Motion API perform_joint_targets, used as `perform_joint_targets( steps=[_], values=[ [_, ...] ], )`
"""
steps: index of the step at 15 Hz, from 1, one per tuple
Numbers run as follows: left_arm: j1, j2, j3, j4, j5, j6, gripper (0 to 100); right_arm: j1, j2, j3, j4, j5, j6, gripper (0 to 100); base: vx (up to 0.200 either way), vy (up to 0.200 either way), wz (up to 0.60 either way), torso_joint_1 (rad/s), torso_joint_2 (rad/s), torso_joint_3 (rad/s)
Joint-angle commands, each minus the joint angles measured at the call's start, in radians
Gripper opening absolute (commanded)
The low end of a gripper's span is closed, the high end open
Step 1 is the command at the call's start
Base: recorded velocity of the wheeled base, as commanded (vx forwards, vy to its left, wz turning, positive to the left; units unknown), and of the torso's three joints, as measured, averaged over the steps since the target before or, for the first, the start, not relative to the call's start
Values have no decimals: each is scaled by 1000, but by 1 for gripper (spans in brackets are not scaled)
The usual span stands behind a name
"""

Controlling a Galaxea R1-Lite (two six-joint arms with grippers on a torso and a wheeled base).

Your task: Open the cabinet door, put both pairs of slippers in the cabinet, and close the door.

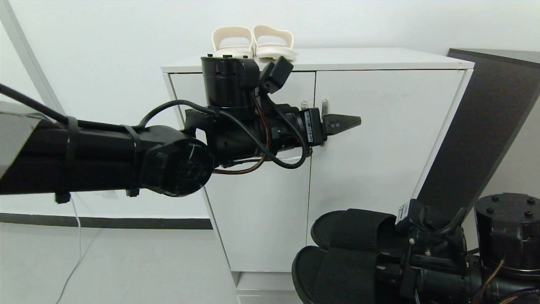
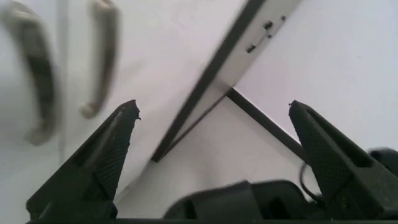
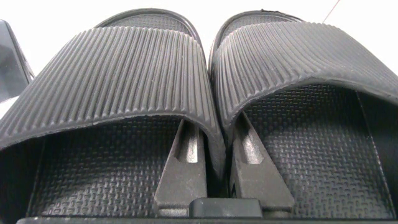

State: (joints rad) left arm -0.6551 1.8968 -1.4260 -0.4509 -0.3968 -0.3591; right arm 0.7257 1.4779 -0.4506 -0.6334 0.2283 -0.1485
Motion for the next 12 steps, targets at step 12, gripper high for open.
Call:
perform_joint_targets(
  steps=[12],
  values=[
    [11, 185, -211, 66, 102, 2, 100, 3, 15, 3, -6, -3, -8, 0, 0, 0, 0, 0, 0, 0]
  ],
)
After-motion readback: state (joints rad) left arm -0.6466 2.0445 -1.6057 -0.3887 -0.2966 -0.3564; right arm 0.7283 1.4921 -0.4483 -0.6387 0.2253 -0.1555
